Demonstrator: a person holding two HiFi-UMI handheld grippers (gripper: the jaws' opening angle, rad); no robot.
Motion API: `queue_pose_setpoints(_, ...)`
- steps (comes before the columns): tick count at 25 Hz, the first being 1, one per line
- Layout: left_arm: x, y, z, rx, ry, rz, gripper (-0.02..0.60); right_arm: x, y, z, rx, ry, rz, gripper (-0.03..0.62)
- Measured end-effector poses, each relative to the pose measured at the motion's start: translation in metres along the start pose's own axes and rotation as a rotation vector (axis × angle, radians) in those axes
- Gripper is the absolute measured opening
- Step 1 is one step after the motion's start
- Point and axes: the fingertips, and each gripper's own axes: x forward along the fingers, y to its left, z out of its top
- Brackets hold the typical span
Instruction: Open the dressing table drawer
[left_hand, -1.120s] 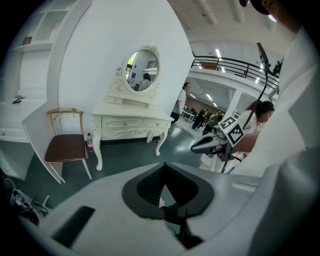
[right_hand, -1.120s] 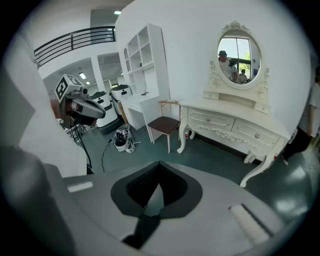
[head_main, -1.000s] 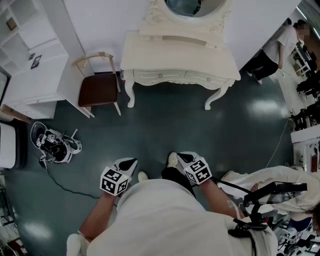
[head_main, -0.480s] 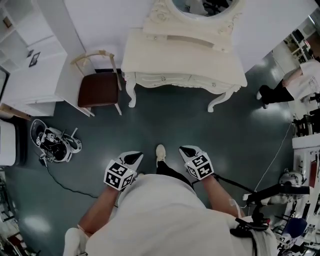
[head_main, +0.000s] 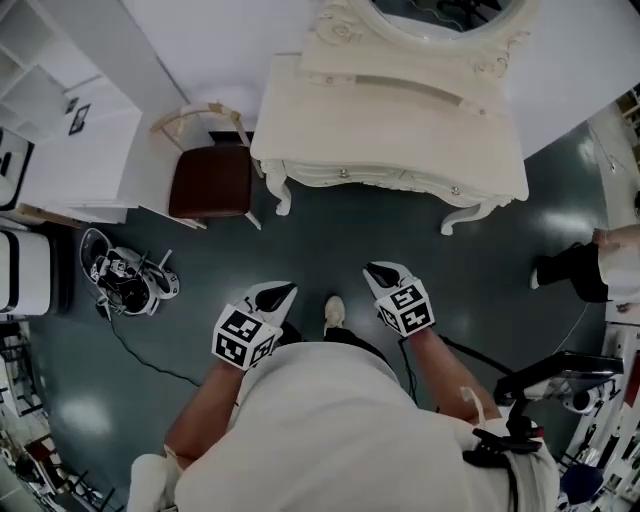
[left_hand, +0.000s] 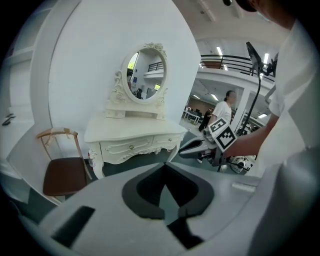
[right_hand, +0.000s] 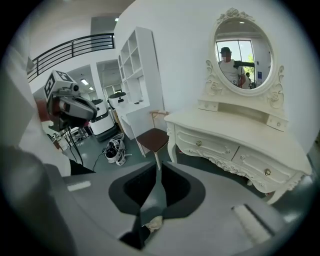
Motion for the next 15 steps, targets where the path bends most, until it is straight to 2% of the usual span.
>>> queue_pose_setpoints(5, 0.006, 0.04, 0.026, -0.03, -0.024, 0.001, 0.002, 0.043, -0.029, 0.032, 0.02, 0.005, -0.016, 0.037)
queue_pose_setpoints(10, 0.004, 0.115, 0.051, -0.028, -0.052, -0.027, 0.003, 0.098, -0.048, 0.081, 0.032, -0.002, -0.062, 0.035)
queue_pose_setpoints(15, -0.01, 0.192, 0.09, 0.004, -0.065, -0.101, 0.003, 0.152, -0.063, 0.142, 0.089, -0.012, -0.15, 0.035)
